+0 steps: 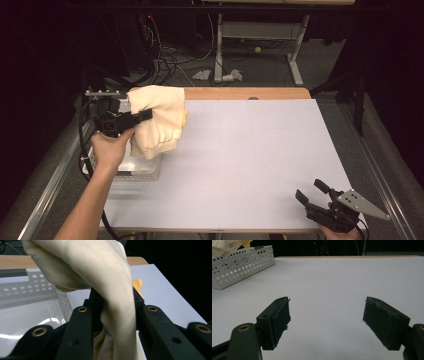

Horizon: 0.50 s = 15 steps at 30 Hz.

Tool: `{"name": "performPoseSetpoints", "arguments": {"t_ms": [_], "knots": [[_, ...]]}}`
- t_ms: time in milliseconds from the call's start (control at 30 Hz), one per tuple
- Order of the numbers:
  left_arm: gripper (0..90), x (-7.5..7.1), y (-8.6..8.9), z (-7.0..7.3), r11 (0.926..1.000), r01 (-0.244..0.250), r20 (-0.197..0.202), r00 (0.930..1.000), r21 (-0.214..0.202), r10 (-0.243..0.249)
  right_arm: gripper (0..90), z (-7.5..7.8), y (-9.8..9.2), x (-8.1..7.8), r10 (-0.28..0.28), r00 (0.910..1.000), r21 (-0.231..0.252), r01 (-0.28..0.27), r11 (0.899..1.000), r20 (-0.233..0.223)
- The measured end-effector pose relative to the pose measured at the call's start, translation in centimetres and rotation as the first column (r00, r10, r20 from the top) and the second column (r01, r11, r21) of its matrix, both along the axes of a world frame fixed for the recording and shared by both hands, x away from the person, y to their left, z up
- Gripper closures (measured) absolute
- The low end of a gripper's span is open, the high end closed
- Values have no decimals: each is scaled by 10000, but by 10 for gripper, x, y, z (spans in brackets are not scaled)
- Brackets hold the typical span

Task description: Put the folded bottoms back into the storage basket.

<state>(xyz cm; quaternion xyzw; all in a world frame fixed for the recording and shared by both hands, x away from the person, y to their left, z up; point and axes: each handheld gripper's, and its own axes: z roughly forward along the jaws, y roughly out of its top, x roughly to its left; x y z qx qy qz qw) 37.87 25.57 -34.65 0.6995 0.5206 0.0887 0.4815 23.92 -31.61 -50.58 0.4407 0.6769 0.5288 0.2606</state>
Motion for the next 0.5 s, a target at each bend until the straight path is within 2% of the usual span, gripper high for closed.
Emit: {"name": "performPoseSetpoints", "arguments": {"t_ms": [500], "knots": [[696,-6,20,1,9990,-439,68,9990,123,438,220,0,0,1,-18,10000,15,18,10000,-26]]}}
